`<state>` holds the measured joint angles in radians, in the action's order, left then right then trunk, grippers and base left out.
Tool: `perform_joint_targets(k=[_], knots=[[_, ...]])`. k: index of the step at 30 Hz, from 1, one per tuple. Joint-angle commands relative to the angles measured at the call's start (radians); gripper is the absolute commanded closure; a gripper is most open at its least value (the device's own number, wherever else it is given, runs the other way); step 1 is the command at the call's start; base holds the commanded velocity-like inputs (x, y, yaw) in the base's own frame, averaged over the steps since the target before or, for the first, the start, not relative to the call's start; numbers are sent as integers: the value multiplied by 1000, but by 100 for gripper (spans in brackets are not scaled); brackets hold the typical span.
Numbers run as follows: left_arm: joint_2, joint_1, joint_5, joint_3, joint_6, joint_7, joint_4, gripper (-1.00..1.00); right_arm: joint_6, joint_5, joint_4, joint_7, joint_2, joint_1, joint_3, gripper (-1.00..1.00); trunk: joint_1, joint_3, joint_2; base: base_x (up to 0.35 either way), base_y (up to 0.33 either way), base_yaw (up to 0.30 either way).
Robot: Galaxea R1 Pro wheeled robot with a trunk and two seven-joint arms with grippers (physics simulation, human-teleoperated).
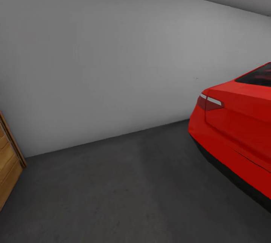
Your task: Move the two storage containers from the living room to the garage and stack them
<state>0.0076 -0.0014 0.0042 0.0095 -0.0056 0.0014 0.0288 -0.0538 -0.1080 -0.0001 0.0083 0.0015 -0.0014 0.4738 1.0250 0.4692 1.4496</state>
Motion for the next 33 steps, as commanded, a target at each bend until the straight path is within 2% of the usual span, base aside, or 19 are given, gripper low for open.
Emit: perform_joint_targets(k=[1, 33], knots=[[0, 0, 0, 1, -1, 0, 0, -100, -3, -10, 0, 1, 0, 0, 8, -100, 0, 1, 0, 0, 0, -293], [0, 0, 0, 1, -1, 0, 0, -100, -3, -4, 0, 3, 0, 0, 9, -100, 0, 1, 0, 0, 0, -293]])
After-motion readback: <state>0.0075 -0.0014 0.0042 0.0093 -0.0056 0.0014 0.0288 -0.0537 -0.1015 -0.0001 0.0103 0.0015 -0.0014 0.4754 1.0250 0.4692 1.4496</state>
